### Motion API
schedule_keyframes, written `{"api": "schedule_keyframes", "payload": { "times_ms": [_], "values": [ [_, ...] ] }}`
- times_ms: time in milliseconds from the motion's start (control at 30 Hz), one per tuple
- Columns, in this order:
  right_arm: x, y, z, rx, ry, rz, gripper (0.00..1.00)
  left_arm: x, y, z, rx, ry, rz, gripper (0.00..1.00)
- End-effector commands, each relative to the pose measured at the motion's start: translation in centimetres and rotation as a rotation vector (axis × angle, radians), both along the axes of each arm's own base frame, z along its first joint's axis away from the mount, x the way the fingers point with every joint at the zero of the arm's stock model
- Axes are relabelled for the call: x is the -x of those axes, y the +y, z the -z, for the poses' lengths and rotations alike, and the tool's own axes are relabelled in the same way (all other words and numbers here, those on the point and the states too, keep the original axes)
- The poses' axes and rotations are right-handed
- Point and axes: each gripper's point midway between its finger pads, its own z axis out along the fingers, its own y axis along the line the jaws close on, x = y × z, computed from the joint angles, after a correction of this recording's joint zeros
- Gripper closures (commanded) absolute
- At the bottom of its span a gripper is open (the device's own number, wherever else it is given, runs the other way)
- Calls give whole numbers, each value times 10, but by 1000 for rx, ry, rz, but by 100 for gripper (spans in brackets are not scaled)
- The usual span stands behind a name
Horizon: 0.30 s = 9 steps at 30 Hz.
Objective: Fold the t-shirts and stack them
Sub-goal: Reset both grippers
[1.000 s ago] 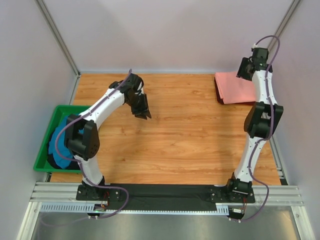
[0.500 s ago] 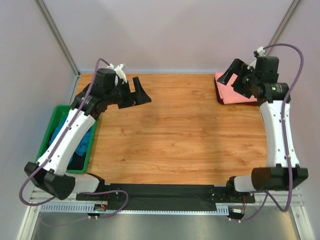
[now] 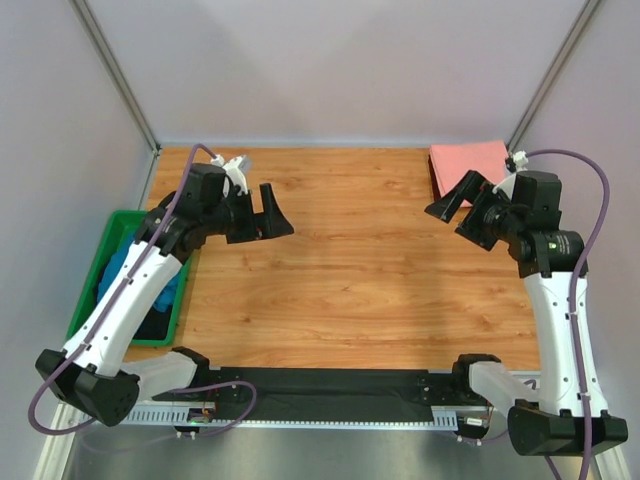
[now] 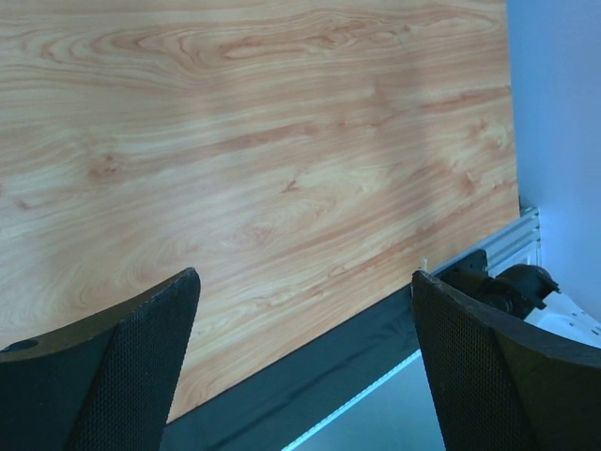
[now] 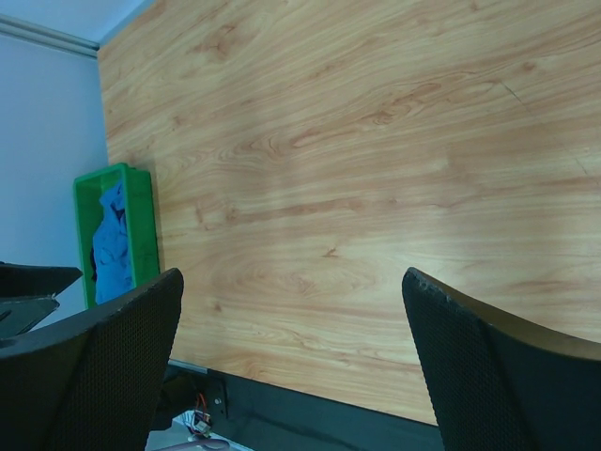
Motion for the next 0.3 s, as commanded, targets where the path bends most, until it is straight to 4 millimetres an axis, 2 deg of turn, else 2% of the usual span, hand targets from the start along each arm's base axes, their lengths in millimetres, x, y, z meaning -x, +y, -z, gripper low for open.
{"api": "schedule_keyframes", "payload": {
  "times_ms": [0,133,267],
  "values": [
    [2,5,-18,-18,-66,-22,0,7,-5,-23,47,-58,38,1],
    [0,4,-20,-12,-76,-18,0,9,-6,-30,59,-81,55,1],
    [-1,1,-19,-3,-64,-5,0,9,-6,-26,62,-74,50,1]
  ]
}}
